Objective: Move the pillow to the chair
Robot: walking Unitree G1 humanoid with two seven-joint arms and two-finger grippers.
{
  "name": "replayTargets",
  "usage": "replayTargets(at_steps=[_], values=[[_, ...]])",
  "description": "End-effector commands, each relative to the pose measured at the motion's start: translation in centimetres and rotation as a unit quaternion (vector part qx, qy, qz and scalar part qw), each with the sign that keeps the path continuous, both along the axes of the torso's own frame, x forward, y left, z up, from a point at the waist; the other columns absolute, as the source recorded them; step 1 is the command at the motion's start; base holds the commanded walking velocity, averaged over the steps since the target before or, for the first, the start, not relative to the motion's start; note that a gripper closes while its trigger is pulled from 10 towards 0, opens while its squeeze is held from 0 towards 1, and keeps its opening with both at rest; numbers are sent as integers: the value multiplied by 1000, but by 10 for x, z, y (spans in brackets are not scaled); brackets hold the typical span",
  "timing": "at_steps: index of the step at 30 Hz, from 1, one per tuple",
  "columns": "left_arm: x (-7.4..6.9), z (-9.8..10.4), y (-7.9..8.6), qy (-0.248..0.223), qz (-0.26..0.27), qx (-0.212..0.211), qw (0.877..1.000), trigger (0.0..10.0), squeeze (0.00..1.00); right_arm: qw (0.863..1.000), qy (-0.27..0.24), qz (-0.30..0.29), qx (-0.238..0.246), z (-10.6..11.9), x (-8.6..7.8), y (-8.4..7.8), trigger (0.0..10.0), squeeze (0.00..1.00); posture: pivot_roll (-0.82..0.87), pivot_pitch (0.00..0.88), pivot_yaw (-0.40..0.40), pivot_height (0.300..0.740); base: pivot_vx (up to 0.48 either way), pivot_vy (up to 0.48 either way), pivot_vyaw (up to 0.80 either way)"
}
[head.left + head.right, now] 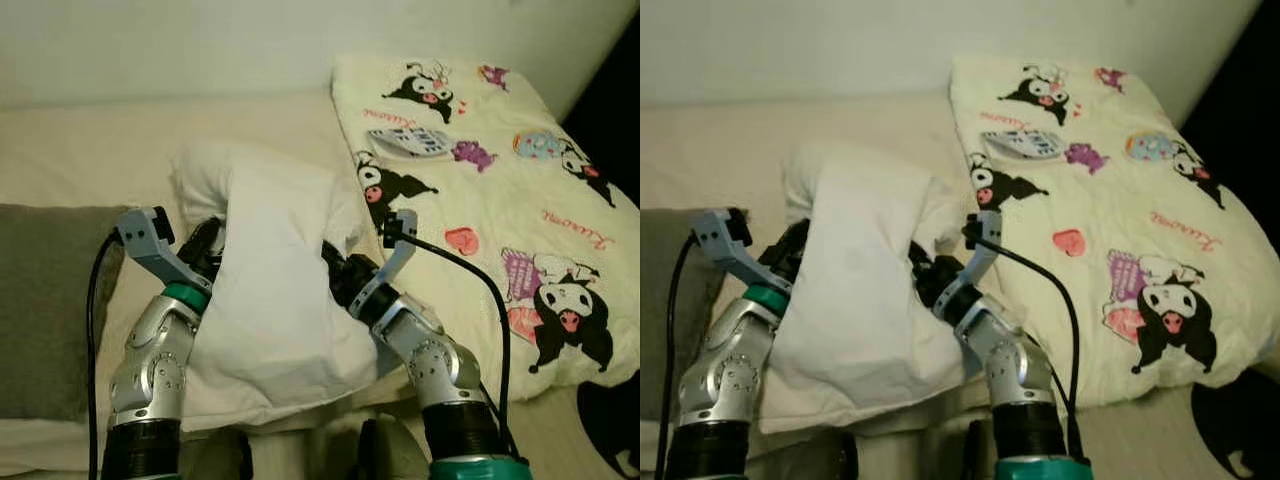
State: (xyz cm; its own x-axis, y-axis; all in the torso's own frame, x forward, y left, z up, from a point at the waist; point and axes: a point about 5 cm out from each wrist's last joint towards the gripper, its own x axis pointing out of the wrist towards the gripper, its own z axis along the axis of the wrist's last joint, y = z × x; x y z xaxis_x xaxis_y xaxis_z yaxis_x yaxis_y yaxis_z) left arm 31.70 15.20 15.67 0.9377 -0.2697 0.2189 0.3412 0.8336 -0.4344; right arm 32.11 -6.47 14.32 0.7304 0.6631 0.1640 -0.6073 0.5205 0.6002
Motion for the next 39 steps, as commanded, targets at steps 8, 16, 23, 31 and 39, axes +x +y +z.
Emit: replayTargets(at_steps=[8,16,23,31,39], values=[[-1,21,-30,-29,-61,1,998,10000,0,996,-33,52,62,24,-9,37,10000,0,67,0,69,725,0,0,0],[5,33,-31,-38,-56,-42,997,10000,0,996,-35,42,66,26,-7,34,10000,0,69,0,81,740,0,0,0],[6,40,-33,-44,-65,-48,996,10000,0,997,-41,29,61,29,-6,33,10000,0,65,0,90,740,0,0,0],[6,45,-42,-59,-78,-14,995,10000,0,994,-61,9,89,39,-4,27,10000,0,61,0,94,740,0,0,0],[1,56,-49,-84,-106,-11,991,10000,0,993,-73,14,95,45,-7,27,10000,0,58,0,103,740,0,0,-63]])
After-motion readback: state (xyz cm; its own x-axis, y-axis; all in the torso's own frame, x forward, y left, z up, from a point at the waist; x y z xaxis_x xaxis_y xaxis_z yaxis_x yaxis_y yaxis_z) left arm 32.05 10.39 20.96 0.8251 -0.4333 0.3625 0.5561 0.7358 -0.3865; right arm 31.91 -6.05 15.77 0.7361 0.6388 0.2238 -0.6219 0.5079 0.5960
